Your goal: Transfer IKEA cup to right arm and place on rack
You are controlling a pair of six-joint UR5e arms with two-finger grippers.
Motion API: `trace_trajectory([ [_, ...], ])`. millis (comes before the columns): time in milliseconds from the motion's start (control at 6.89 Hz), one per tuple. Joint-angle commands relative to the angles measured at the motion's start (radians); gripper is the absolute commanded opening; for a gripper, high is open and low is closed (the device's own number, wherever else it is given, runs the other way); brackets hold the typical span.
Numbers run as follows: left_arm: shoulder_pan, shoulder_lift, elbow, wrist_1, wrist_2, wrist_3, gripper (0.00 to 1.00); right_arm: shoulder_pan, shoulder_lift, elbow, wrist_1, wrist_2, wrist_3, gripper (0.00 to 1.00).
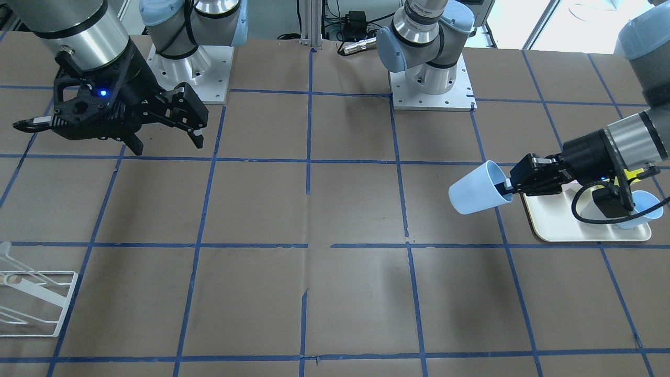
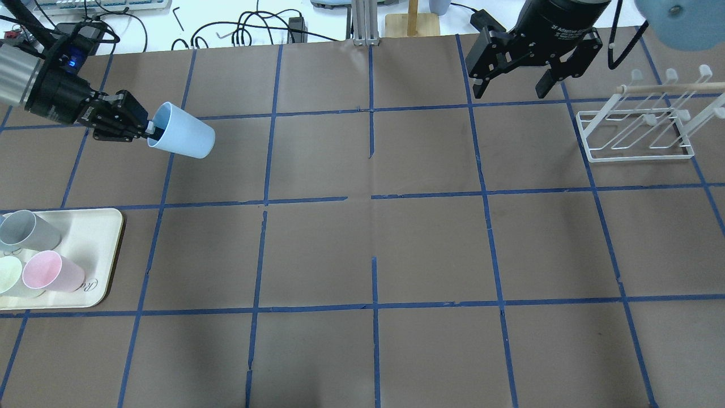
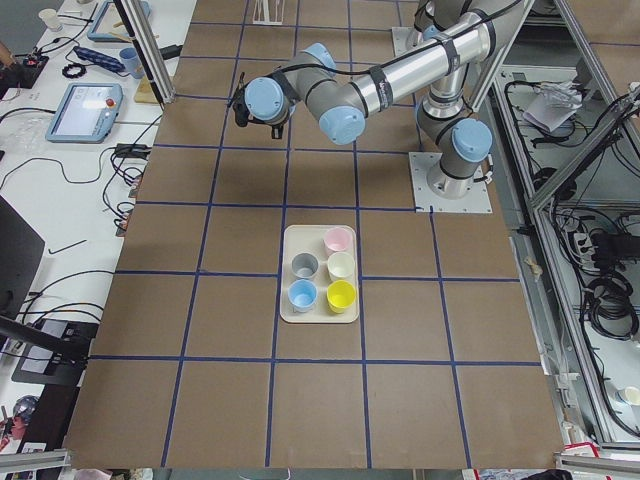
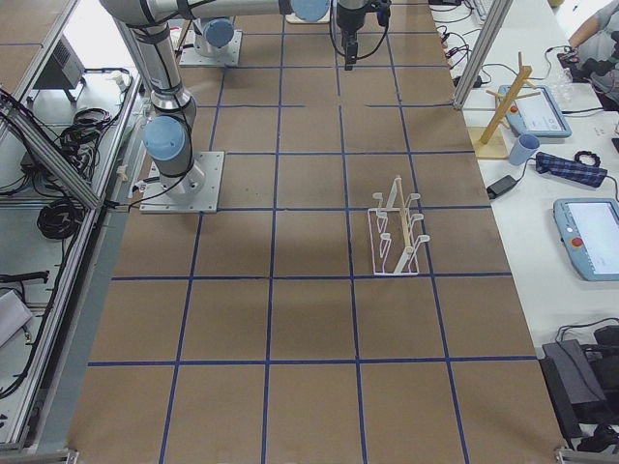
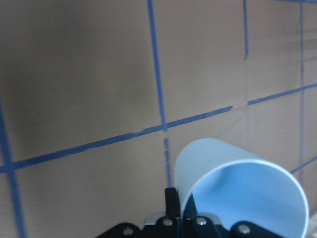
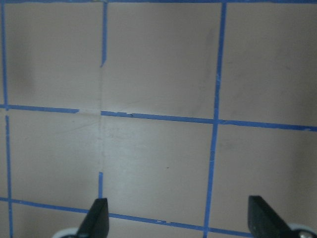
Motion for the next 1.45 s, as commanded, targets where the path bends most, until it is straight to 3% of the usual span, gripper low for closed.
trace_trajectory([
  [0,-0.074,0.011,-0.007,-0.209,-0.353,-0.148,0.0,-0.001,-0.014,0.002,-0.009,0.155,-0.161,1.0],
  [290,-0.178,0.011,-0.017,-0.346,-0.616,-0.152,0.0,-0.024,-0.013,0.008,-0.007,0.16,-0.599,1.0],
  [435,-0.231,0.006,-0.021,-0.379,-0.732,-0.152,0.0,-0.034,-0.005,0.008,-0.01,0.168,-0.731,1.0],
  [580,-0.284,0.006,-0.036,-0.397,-0.835,-0.15,0.0,-0.057,0.0,0.008,-0.03,0.227,-0.884,0.97],
  [870,-0.347,0.011,-0.102,-0.396,-0.957,-0.133,0.0,-0.207,0.044,0.008,-0.003,0.464,-1.2,0.98],
  [1015,-0.381,0.013,-0.106,-0.391,-0.979,-0.132,0.0,-0.223,0.027,-0.022,0.04,0.561,-1.22,0.98],
  [1160,-0.395,0.003,-0.106,-0.385,-0.988,-0.129,0.0,-0.212,0.033,-0.01,0.043,0.773,-1.29,0.98],
  [1305,-0.427,-0.003,-0.106,-0.384,-1.034,-0.123,0.0,-0.183,0.024,-0.004,0.047,0.815,-1.299,0.98],
])
